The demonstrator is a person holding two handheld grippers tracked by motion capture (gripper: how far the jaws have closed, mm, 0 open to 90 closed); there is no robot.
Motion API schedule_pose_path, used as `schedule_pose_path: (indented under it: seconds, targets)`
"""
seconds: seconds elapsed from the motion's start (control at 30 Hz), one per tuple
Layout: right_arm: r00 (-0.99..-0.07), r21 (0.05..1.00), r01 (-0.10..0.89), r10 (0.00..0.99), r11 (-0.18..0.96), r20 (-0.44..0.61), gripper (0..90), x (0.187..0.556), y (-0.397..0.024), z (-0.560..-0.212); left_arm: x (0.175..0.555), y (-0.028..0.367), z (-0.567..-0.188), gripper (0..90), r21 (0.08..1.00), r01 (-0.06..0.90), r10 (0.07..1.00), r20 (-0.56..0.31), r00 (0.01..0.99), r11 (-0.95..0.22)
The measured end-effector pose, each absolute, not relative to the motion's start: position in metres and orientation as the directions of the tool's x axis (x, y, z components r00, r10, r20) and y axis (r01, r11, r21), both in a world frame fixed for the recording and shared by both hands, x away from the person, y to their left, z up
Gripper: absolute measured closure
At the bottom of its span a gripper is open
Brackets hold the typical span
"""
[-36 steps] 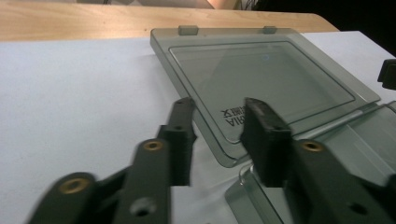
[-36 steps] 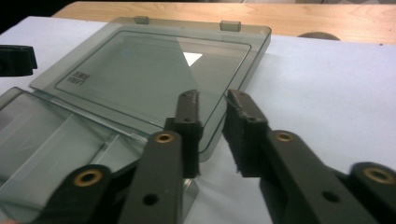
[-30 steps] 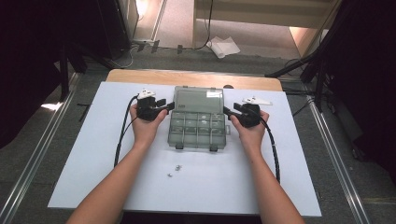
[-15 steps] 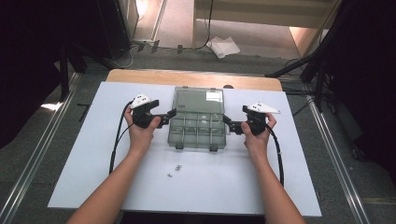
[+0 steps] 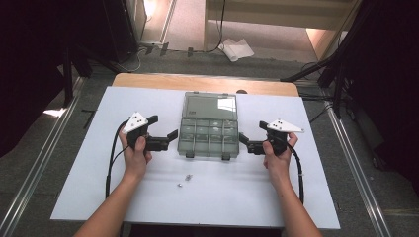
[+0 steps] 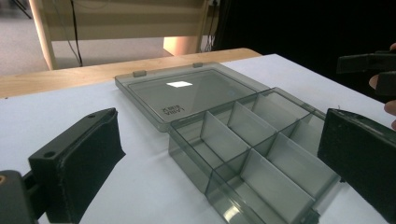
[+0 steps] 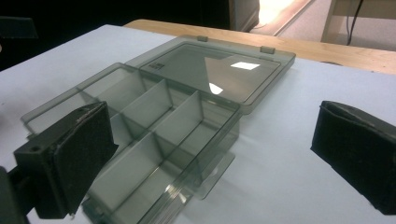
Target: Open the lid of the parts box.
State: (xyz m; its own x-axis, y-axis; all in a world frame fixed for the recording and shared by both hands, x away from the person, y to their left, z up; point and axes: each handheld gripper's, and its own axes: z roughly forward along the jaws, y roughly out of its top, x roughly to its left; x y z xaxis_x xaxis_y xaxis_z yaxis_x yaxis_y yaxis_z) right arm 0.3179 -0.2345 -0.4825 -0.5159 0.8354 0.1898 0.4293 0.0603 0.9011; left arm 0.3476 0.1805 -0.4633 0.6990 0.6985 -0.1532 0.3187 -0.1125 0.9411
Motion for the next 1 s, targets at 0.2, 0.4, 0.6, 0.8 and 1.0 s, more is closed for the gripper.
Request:
schedule_pose_path:
  seconds: [0.2, 0.4, 0.6, 0.8, 1.0]
  targets:
    - [-0.538, 0.909, 0.412, 0.822, 0.064, 0.186, 0.0, 0.303, -0.232, -0.481, 0.329, 0.196, -0.464, 0.0, 0.949, 0.295, 0.708, -0.133, 0.693, -0.111]
    - [-0.543, 0.91, 0.41, 0.817, 0.056, 0.194, 0.0, 0.292, -0.233, -0.479, 0.317, 0.202, -0.465, 0.0, 0.954, 0.278, 0.708, -0.121, 0.696, -0.11]
    - [-0.552, 0.902, 0.428, 0.804, 0.049, 0.219, 0.0, 0.28, -0.235, -0.481, 0.306, 0.208, -0.468, 0.0, 0.954, 0.276, 0.693, -0.121, 0.711, -0.116]
    - [-0.561, 0.898, 0.435, 0.8, 0.065, 0.214, 0.0, 0.276, -0.234, -0.486, 0.295, 0.217, -0.474, 0.0, 0.953, 0.274, 0.703, -0.106, 0.703, -0.131]
    - [-0.585, 0.893, 0.441, 0.783, 0.089, 0.211, 0.0, 0.274, -0.228, -0.486, 0.286, 0.228, -0.478, 0.0, 0.953, 0.275, 0.714, -0.101, 0.693, -0.131]
